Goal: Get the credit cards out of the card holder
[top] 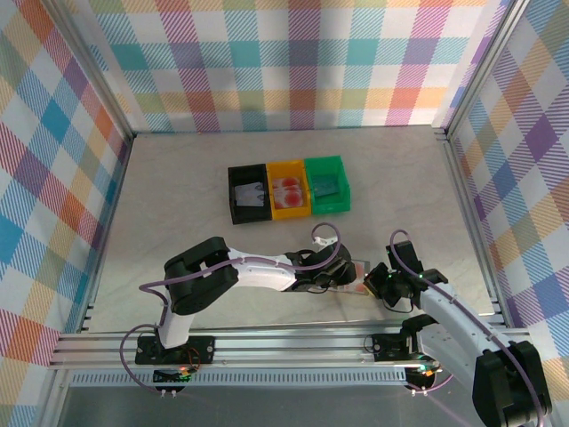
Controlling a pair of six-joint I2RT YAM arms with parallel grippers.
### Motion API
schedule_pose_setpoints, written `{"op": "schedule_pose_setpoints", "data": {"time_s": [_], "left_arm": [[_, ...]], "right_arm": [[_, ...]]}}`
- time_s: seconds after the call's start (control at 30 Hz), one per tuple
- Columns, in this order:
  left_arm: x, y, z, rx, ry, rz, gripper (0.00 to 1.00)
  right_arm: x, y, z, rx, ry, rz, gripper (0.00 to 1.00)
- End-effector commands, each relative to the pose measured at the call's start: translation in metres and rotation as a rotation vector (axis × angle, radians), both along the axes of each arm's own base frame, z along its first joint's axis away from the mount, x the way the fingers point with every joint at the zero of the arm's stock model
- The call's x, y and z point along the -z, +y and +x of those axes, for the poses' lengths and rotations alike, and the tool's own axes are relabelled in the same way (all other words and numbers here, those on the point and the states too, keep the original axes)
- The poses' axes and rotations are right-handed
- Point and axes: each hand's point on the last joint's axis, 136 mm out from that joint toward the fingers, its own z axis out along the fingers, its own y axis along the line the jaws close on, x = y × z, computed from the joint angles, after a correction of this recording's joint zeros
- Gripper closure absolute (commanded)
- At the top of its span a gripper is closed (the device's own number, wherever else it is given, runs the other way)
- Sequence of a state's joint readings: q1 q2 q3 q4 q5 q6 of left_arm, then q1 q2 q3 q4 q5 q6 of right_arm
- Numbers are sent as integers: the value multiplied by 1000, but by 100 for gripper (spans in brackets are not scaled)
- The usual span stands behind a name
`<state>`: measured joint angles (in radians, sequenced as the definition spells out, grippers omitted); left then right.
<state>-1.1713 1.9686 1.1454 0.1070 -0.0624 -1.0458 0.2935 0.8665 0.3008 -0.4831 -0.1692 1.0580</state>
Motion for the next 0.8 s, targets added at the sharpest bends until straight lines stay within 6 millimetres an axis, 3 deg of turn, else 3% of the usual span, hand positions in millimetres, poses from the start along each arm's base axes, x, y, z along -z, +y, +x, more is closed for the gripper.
{"op": "schedule_pose_setpoints", "data": {"time_s": [0.0, 0.3, 0.77], "left_arm": [[14, 8, -8, 20, -2, 62, 64], [16, 0, -12, 33, 3, 50, 66], [26, 6, -14, 17, 4, 47, 75]], "right_arm": [[5, -4, -5, 12, 19, -7, 100], [4, -2, -4, 13, 11, 11, 100], [11, -2, -8, 16, 23, 16, 100]]}}
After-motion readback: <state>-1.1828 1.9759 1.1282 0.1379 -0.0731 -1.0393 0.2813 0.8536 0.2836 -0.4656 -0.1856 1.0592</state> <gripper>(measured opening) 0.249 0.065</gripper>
